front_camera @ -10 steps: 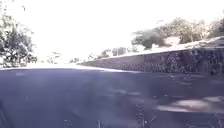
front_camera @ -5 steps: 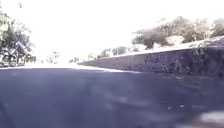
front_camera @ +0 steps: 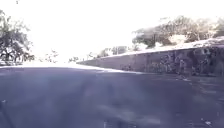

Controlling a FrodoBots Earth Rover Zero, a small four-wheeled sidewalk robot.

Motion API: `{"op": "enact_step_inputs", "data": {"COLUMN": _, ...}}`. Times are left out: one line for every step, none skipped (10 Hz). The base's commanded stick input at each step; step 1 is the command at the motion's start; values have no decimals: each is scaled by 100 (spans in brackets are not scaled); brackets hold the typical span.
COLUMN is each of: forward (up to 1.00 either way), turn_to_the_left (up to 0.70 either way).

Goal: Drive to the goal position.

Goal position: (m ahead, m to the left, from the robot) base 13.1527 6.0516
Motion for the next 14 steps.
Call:
{"op": "enact_step_inputs", "data": {"forward": 86, "turn_to_the_left": 0}}
{"op": "enact_step_inputs", "data": {"forward": 85, "turn_to_the_left": 0}}
{"op": "enact_step_inputs", "data": {"forward": 85, "turn_to_the_left": 0}}
{"op": "enact_step_inputs", "data": {"forward": 85, "turn_to_the_left": 0}}
{"op": "enact_step_inputs", "data": {"forward": 85, "turn_to_the_left": 0}}
{"op": "enact_step_inputs", "data": {"forward": 85, "turn_to_the_left": 0}}
{"op": "enact_step_inputs", "data": {"forward": 85, "turn_to_the_left": 0}}
{"op": "enact_step_inputs", "data": {"forward": 85, "turn_to_the_left": 0}}
{"op": "enact_step_inputs", "data": {"forward": 85, "turn_to_the_left": 0}}
{"op": "enact_step_inputs", "data": {"forward": 85, "turn_to_the_left": 0}}
{"op": "enact_step_inputs", "data": {"forward": 85, "turn_to_the_left": 0}}
{"op": "enact_step_inputs", "data": {"forward": 85, "turn_to_the_left": 0}}
{"op": "enact_step_inputs", "data": {"forward": 85, "turn_to_the_left": 0}}
{"op": "enact_step_inputs", "data": {"forward": 85, "turn_to_the_left": 0}}
